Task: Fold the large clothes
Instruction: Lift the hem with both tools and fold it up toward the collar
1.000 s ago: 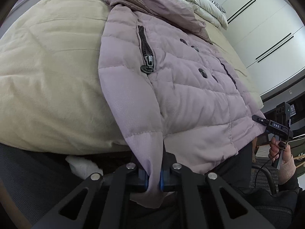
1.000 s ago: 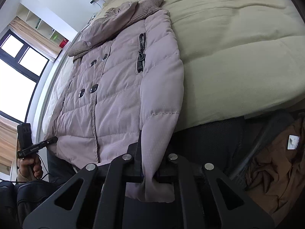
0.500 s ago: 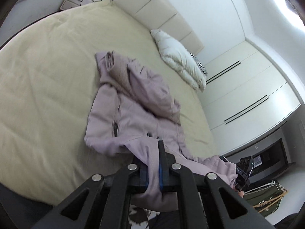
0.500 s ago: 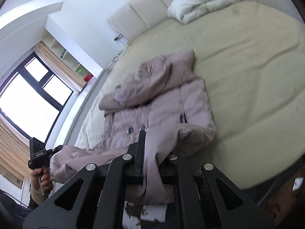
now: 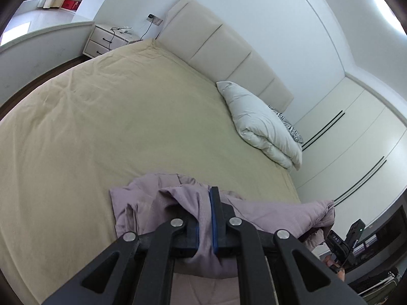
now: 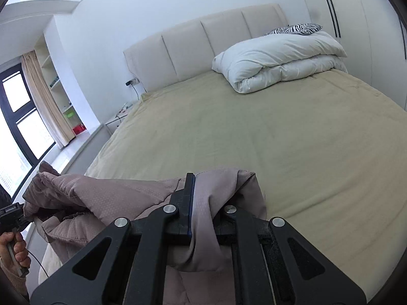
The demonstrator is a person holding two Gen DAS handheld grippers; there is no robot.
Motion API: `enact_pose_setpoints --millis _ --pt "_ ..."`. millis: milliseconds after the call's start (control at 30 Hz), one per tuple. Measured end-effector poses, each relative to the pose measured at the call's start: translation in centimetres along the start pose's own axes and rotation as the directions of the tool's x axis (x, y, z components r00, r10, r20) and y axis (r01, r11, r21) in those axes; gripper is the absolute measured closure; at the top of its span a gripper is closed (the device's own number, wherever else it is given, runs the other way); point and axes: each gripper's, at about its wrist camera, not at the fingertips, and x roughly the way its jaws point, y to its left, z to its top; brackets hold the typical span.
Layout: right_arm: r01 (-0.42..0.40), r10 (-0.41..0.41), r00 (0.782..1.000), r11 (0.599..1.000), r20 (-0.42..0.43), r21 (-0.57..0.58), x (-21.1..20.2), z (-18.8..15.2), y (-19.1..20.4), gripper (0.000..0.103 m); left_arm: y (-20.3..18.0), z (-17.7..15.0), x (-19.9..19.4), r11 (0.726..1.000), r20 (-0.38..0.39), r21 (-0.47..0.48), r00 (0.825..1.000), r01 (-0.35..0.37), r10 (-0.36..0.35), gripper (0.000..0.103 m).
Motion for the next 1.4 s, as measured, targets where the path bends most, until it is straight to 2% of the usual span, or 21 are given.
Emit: enact_pose_setpoints --millis 167,300,333,400,500,533,567,600,633,667,700,800,867,900,933,1000,1067,1133,1233,1300,1400 --pt "0.076 -0.074 0.993 0.997 -0.096 0.013 12.2 1.2 -1.2 0.097 3.6 1.6 8.9 0.994 -0.061 -0.017 0.993 -0.104 0.103 0.095" --pt "0.094 -0.077 0.977 0.993 -0.201 0.075 20.5 -0.5 -4.0 0.096 6.9 0.8 14.5 0.984 -0.118 -0.034 0.978 -0.175 0.17 0.091" --pt "0.08 -0.051 0.973 0.99 -0.227 0.117 21.7 -1.3 -5.0 0.095 7.7 0.4 15.6 0.983 -0.134 -0.044 0.976 -0.178 0.171 0.09" --pt "-0.001 0.068 0.966 0.965 -0.251 0.261 24.0 -2.3 -7.9 0.093 9.0 0.0 17.2 0.982 -0.174 -0.083 0.973 -0.171 0.154 0.09" --pt "-0.138 0.242 0.952 0.887 -0.189 0.441 24.8 -2.5 -10.7 0.086 9.2 -0.1 16.2 0.985 -0.166 -0.117 0.98 -0.129 0.109 0.088" --pt "-0.171 0.273 0.95 0.863 -0.154 0.475 24.4 -2.3 -11.3 0.079 8.6 0.0 15.1 0.986 -0.155 -0.112 0.983 -0.121 0.103 0.083" --pt "-0.203 0.293 0.95 0.845 -0.109 0.495 23.6 -2.2 -11.7 0.073 8.1 0.1 13.8 0.988 -0.135 -0.103 0.986 -0.114 0.099 0.072" --pt "-0.227 0.299 0.952 0.836 -0.068 0.499 22.5 -2.0 -11.8 0.046 7.4 0.2 12.2 0.99 -0.111 -0.091 0.989 -0.109 0.098 0.066" --pt "-0.223 0.276 0.961 0.837 -0.033 0.499 21.3 -1.7 -11.7 0.023 6.5 0.4 10.6 0.991 -0.072 -0.074 0.991 -0.116 0.11 0.052" --pt "-0.211 0.243 0.97 0.843 0.0 0.496 19.8 -1.9 -11.4 0.021 5.5 0.4 8.8 0.99 -0.019 -0.049 0.991 -0.136 0.135 0.04" --pt "-0.203 0.224 0.974 0.856 0.013 0.475 18.9 -1.6 -10.7 0.021 4.3 0.5 7.3 0.987 0.03 -0.017 0.987 -0.159 0.159 0.036" --pt "-0.155 0.198 0.975 0.928 -0.096 0.339 18.1 0.0 -7.2 0.021 0.7 0.4 5.0 0.975 0.109 0.094 0.976 -0.2 0.19 0.034" --pt "-0.122 0.151 0.97 0.98 -0.188 0.159 18.4 0.6 -2.4 0.023 -2.1 -0.5 5.4 0.954 0.115 0.201 0.972 -0.224 0.204 0.034" --pt "-0.109 0.121 0.97 0.992 -0.21 0.069 18.6 0.7 0.0 0.026 -3.2 -1.1 6.1 0.941 0.117 0.242 0.97 -0.235 0.213 0.034" --pt "-0.103 0.098 0.969 0.995 -0.227 -0.007 18.9 0.7 2.3 0.032 -4.1 -1.7 7.0 0.927 0.115 0.28 0.967 -0.25 0.227 0.034" --pt "-0.102 0.065 0.961 0.987 -0.27 -0.125 19.9 0.2 6.7 0.038 -5.2 -2.7 9.4 0.901 0.086 0.33 0.96 -0.281 0.268 0.034" --pt "-0.084 0.019 0.954 0.975 -0.3 -0.205 21.5 -0.9 9.3 0.042 -5.3 -3.5 12.3 0.877 0.051 0.36 0.945 -0.318 0.322 0.034" --pt "-0.046 -0.032 0.945 0.972 -0.325 -0.231 23.6 -2.0 10.5 0.043 -4.8 -4.2 15.1 0.855 0.02 0.389 0.931 -0.344 0.365 0.034" --pt "0.043 -0.12 0.934 0.973 -0.336 -0.228 26.2 -4.0 9.1 0.042 -3.2 -5.1 18.6 0.827 -0.021 0.415 0.905 -0.378 0.424 0.034" --pt "0.03 -0.097 0.932 0.981 -0.349 -0.193 27.7 -5.4 7.7 0.039 -1.9 -5.3 20.4 0.83 -0.056 0.41 0.898 -0.378 0.436 0.033" --pt "-0.004 -0.05 0.947 0.986 -0.317 -0.168 28.9 -6.2 5.9 0.037 -0.9 -5.3 21.8 0.842 -0.072 0.395 0.902 -0.367 0.426 0.032"
